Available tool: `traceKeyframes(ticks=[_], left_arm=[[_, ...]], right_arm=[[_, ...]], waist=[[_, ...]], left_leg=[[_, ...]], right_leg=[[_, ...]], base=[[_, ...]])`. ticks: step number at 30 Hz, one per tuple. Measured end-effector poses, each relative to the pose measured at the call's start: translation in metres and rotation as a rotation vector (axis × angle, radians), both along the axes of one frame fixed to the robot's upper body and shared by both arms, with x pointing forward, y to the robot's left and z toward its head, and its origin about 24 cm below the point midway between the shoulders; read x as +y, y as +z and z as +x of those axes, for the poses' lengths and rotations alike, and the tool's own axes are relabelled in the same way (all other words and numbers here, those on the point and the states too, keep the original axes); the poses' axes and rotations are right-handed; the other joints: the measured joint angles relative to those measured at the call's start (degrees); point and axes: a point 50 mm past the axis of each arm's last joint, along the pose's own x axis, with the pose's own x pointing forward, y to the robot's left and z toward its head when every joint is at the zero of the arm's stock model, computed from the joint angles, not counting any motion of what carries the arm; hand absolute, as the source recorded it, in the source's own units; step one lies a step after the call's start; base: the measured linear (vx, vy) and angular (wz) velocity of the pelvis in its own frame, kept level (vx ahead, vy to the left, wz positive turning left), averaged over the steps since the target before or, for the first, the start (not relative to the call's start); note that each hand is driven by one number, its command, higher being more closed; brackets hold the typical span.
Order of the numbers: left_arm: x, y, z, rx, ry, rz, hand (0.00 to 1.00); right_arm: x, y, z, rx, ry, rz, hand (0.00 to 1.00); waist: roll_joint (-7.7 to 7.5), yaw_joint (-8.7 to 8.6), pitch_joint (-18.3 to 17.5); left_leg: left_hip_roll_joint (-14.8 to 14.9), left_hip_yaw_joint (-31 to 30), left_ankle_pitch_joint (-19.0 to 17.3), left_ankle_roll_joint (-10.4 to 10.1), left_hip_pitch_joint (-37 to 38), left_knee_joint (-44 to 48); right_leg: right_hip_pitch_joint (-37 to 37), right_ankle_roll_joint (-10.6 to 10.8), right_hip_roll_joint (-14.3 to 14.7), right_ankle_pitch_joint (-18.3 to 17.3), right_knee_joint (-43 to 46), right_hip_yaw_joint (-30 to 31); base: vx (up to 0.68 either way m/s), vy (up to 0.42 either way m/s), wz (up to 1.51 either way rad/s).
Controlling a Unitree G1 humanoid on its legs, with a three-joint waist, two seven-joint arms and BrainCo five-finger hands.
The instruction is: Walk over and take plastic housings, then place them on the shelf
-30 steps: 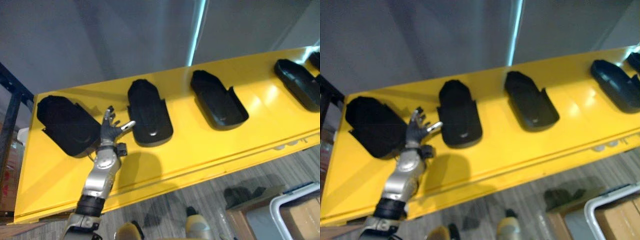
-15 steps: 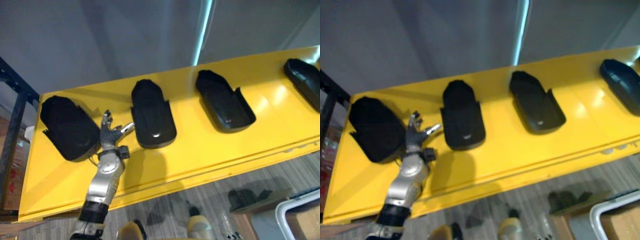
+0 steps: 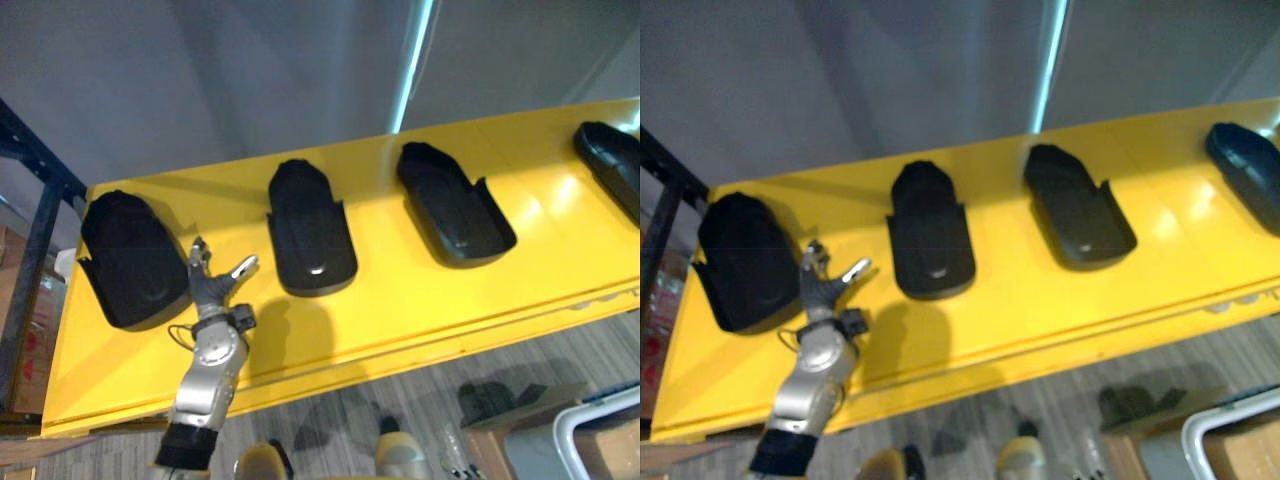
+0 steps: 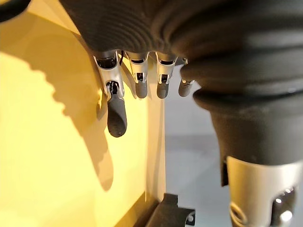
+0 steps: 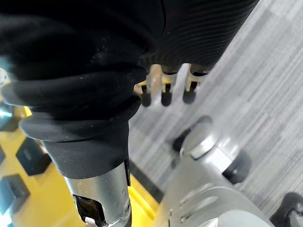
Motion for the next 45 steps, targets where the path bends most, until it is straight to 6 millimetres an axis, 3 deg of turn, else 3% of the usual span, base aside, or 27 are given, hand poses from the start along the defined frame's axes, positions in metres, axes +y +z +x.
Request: traceKeyframes(ticks=[11, 17, 33, 41, 45], left_arm=[[-0.002, 0.000, -0.013, -0.012, 0.039, -0.039, 0.00], [0.001, -0.002, -0.016, -0.009, 0.057, -0.042, 0.00], [0.034, -0.013, -0.028, 0.015, 0.278, -0.090, 0.00], [0.044, -0.018, -0.036, 0.030, 0.328, -0.088, 0.00], [0.042, -0.017, -0.036, 0.006, 0.271, -0.074, 0.00]], right_arm=[[0.002, -0.001, 0.002, -0.003, 0.001, 0.005, 0.00], [0.002, -0.001, 0.002, -0.003, 0.000, 0.005, 0.00], [0.000, 0.002, 0.014, -0.034, 0.012, -0.003, 0.00], [-0.002, 0.003, 0.017, -0.041, 0.015, -0.006, 0.00], [-0.002, 0.002, 0.016, -0.040, 0.016, -0.004, 0.00]], waist=[[0.14, 0.39, 0.1], [0.92, 1.16, 0.6], [1.91, 1.41, 0.0], [2.07, 1.45, -0.1], [2.09, 1.54, -0.1]], left_leg=[[0.0, -1.4, 0.0, 0.0, -1.6, 0.9], [0.0, -1.5, 0.0, 0.0, -1.7, 0.9], [-0.3, -2.0, 0.8, 0.0, -1.7, 0.5], [-0.6, -3.0, 2.8, -0.3, -1.7, -1.6], [-0.6, -2.9, 2.9, -0.3, -1.7, -2.0]], right_leg=[[-0.2, 0.1, 0.1, -0.1, 0.1, -1.2], [-0.2, 0.2, 0.1, -0.1, 0.2, -1.2], [-0.1, 0.2, 0.0, -0.2, -0.3, -1.8], [-0.1, 0.5, 0.1, 0.0, -0.6, -3.0], [-0.1, 0.7, 0.1, 0.2, -0.7, -2.9]], base=[[0.00, 0.022, 0.06], [0.00, 0.000, 0.00], [0.00, 0.001, 0.00], [0.00, -0.006, 0.06], [0.00, 0.000, 0.00]])
